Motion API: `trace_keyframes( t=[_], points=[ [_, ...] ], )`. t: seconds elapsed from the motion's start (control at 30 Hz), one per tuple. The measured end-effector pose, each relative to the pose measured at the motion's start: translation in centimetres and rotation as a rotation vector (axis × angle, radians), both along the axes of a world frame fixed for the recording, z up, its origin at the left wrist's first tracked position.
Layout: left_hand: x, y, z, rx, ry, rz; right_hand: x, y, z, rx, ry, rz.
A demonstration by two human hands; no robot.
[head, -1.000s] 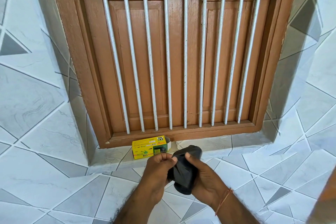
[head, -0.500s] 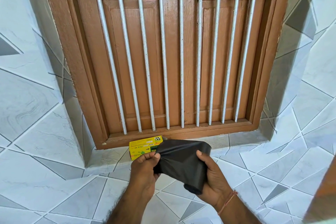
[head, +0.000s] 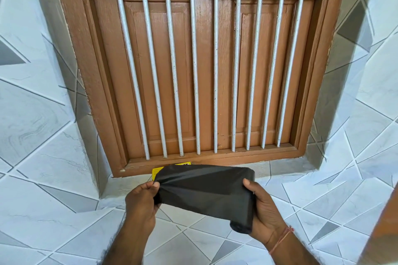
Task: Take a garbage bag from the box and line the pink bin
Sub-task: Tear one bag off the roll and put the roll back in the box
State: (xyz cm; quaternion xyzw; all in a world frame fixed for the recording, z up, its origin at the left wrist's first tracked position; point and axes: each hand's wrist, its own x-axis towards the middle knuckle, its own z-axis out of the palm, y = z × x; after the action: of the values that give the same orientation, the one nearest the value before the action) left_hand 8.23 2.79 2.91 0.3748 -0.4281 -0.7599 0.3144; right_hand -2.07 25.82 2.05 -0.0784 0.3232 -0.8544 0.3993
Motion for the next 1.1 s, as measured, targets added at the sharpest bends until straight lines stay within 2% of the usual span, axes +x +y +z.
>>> trace_keyframes(
  t=[0.07,0.1,0.2,0.23,0.27,0.3,0.33,0.4,0.47,0.6,0.8,0.93,1.1],
  points=[
    [0.7,-0.9,-0.3,-0.151,-0.108,0.059,-0.3,0.4,0.4,-0.013,0.003,-0.029],
    [1.3,-1.3,-0.5,-0.326,-0.228,0.084,-0.5,0.5,0.5,-0.011,0.003,-0.036],
    [2.3,-1.2,-0.1,-1.1,-0.772,0.178,-0.3,0.5,0.7,0.053,0.024,0.021],
    [2.3,-0.7,0.2,-1.302,-0.776,0.237,-0.1,0.4,0.8,0.109,0.05,0.055],
    [2.0,0.3,1.0,-1.435,-0.681,0.245,0.1,0.1,1.0,0.162,0.079,0.084],
    [1.7,1.6,1.9,-1.44,-0.511,0.139,0.4,-0.2,1.2,0.203,0.103,0.108],
    [1.0,3.1,3.0,-1.341,-0.35,-0.067,0.7,-0.5,1.6,0.219,0.134,0.132],
    [-0.4,5.3,4.2,-1.078,-0.163,-0.545,1.7,-1.2,2.5,0.2,0.202,0.197],
    [-1.8,5.9,4.1,-0.923,-0.067,-0.76,2.0,-1.5,3.1,0.172,0.211,0.238],
    [-1.6,5.3,3.3,-0.81,-0.024,-0.76,1.2,-0.7,3.1,0.158,0.119,0.212],
    [-1.0,2.4,5.4,-0.926,-0.108,-0.868,1.4,0.6,2.2,0.11,0.116,0.23],
    [-0.2,-0.4,6.1,-0.857,-0.14,-0.838,1.1,0.6,1.6,0.121,0.096,0.2],
    [0.7,-3.3,5.9,-0.951,-0.31,-0.772,0.8,0.5,1.7,0.146,0.07,0.152]
  ],
)
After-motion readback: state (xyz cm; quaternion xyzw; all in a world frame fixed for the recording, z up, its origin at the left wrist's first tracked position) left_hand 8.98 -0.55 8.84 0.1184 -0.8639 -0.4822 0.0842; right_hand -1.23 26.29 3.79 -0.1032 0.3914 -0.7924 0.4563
